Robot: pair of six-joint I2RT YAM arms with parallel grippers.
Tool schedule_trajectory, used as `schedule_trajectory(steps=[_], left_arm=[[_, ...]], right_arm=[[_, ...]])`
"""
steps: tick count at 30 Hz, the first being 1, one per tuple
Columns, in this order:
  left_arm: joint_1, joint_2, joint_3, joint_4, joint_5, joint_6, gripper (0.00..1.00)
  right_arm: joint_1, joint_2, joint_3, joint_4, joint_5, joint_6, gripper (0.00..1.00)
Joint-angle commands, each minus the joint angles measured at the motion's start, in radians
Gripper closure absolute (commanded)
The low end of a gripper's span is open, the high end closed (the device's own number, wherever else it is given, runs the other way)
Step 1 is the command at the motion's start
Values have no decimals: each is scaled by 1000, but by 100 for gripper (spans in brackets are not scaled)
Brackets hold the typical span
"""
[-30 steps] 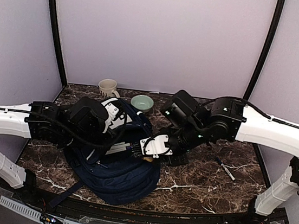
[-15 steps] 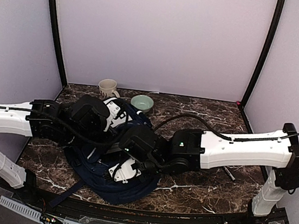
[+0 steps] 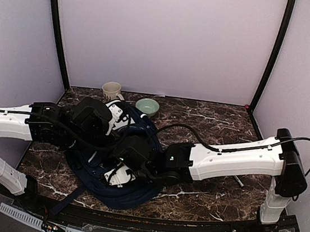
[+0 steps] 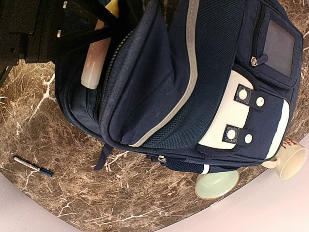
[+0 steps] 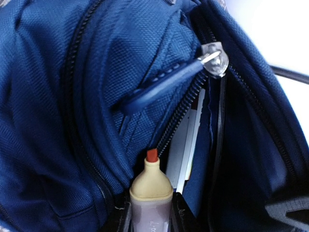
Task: Pack the student bag
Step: Place the pen in the upper front pocket of the bag, then pick up the pen from the center of the board.
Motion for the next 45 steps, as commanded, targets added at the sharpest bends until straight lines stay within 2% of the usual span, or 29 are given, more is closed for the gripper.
schedule_trajectory(steps=[1, 4, 11, 19, 31, 34, 39, 45], left_arm=[[0, -69, 36, 79, -12, -6, 100], [0, -73, 31, 78, -12, -7, 100], [0, -76, 20, 92, -9, -7, 100], [0, -78, 20, 87, -8, -6, 100], [0, -86, 17, 77, -24, -4, 100], [0, -80, 16, 76, -22, -5, 100], [1, -73, 16, 73, -22, -9, 100], [1, -73, 21, 59, -17, -22, 100]], right_arm=[[-25, 27, -50, 327, 126, -42, 67], [-25, 17, -80, 433, 162, -56, 60], [-25, -21, -136, 634, 228, -107, 56], [-25, -67, -178, 678, 228, -101, 55], [-25, -161, -175, 352, 85, 119, 56], [-25, -201, -130, 151, -58, 242, 56], [-38, -279, -113, -31, -229, 390, 56], [-110, -413, -232, -188, -413, 441, 56]])
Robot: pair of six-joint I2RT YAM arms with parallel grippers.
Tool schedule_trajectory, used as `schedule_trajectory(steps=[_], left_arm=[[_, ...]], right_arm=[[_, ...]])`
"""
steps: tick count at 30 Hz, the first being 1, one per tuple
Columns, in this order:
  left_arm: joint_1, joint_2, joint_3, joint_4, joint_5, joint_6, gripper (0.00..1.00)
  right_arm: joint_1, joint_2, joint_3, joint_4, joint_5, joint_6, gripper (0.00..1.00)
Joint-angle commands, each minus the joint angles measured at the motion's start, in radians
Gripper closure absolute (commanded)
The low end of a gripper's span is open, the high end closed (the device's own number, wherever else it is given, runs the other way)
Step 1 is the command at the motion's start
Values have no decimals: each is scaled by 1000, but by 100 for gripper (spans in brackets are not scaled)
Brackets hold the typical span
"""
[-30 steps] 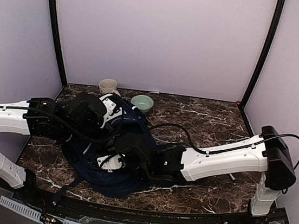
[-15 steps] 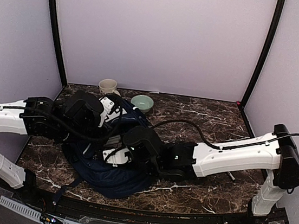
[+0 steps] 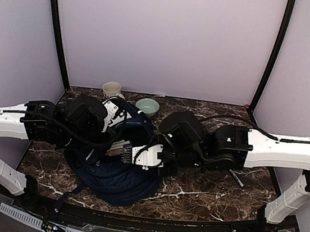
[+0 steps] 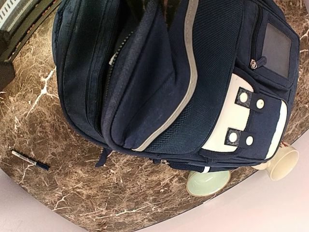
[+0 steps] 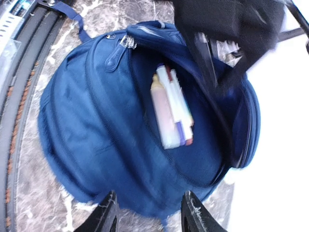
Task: Pack the student bag
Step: Pick up the pen from the center of the board.
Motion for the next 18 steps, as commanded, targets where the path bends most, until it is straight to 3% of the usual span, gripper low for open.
schedule_trajectory(steps=[1, 8, 18], left_arm=[[-11, -38, 21, 79, 5, -20, 100], [-11, -13, 26, 88, 6, -28, 100], [-11, 15, 32, 126, 36, -19, 100]], right_arm=[[-76, -107, -122, -148, -174, 99, 56], [-355, -229, -321, -252, -273, 153, 56], [-812, -220, -424, -335, -180, 177, 53]])
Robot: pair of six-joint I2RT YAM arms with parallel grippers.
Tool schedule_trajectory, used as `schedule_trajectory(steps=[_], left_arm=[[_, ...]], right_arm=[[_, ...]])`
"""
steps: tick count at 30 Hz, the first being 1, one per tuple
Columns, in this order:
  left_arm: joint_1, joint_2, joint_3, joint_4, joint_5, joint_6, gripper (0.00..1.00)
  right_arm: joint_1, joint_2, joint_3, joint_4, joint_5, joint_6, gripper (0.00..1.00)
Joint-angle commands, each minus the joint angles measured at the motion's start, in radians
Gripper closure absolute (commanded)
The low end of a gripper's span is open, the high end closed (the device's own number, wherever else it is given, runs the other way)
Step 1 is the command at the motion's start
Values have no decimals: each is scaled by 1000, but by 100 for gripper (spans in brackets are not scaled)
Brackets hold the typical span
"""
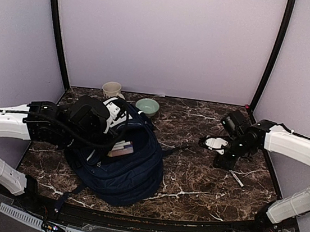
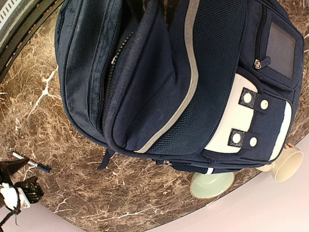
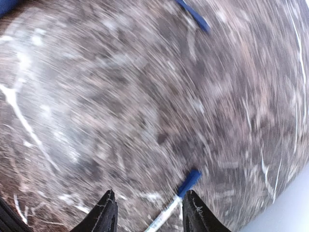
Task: Pack the student bag
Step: Pick up the pen from the center of the board.
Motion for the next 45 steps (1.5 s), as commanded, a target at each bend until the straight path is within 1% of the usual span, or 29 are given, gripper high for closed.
schedule_trajectory(steps=[1, 7, 12, 15, 21, 25, 36, 43, 45], left_arm=[[-10, 3, 34, 116, 26, -13, 100], [-10, 10, 24, 126, 33, -16, 100], [-10, 14, 16, 144, 36, -11, 100], [-10, 24, 19, 141, 38, -9, 100], [-10, 35, 24, 133, 41, -11, 100], [-10, 39, 22, 133, 42, -14, 100], [-10, 56, 24, 127, 45, -12, 100], [-10, 69, 25, 130, 45, -9, 100], [-10, 75, 26, 129, 45, -7, 100]], right_arm=[[-129, -5, -32, -42, 29, 30, 53], [-273, 56, -38, -56, 40, 21, 53], [-337, 105, -31, -67, 23, 27, 54], [-364, 128, -27, -60, 37, 30, 54], [-380, 168, -35, -19, 97, 18, 54], [-387, 194, -43, -8, 91, 9, 56], [-391, 269, -26, -30, -12, 14, 67], [-390, 300, -35, -33, -10, 19, 75], [-392, 307, -32, -38, -7, 24, 79]])
